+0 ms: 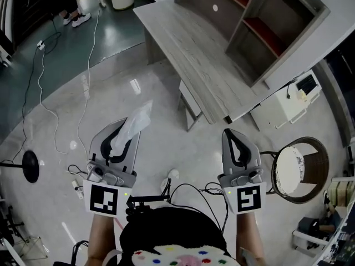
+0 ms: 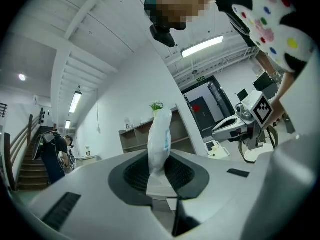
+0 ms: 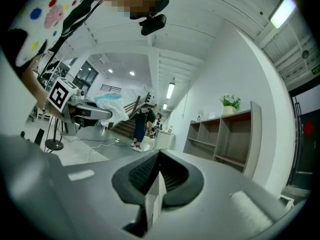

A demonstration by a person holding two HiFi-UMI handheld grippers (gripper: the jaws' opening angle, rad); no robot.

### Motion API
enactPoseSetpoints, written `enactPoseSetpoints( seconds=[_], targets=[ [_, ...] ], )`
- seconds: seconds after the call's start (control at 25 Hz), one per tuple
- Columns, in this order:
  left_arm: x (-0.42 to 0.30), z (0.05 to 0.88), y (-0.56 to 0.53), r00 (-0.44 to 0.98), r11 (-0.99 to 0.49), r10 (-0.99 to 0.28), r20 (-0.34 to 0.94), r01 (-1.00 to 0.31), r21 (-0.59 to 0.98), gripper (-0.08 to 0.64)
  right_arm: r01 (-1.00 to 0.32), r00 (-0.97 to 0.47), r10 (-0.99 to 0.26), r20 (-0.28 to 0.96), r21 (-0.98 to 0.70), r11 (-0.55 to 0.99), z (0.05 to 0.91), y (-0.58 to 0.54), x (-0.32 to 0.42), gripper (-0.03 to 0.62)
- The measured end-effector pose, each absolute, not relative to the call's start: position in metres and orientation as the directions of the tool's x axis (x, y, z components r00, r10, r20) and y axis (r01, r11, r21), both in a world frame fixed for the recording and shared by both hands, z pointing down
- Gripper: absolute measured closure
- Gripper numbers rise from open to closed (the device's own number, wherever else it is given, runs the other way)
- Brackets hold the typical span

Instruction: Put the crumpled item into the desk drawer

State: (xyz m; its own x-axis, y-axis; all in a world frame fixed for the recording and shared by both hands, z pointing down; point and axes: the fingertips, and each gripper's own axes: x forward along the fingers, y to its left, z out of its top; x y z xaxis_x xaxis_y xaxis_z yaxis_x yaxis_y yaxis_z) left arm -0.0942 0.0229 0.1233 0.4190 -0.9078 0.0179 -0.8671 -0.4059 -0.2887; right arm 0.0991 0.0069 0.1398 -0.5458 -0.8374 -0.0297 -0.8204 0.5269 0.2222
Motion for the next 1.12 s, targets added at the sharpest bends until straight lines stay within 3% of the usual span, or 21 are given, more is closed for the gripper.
enactPoseSetpoints(
  seconds=[0.64,1.12],
  targets=[
    [-0.064,0.140,-0.034,0.494,-0.491,-0.868,0.055,-0.836,-0.246,0.492,-0.852,-0.507,-0.862,0.012,0.143,0.504,0.170,-0.035,0.117,0.583],
    [-0.069,0.189,-0.067,0.540,-0.553,-0.832,0.126,-0.795,-0.248,0.492,-0.839,-0.528,-0.839,0.132,0.067,0.539,0.242,-0.051,0.092,0.583]
  ],
)
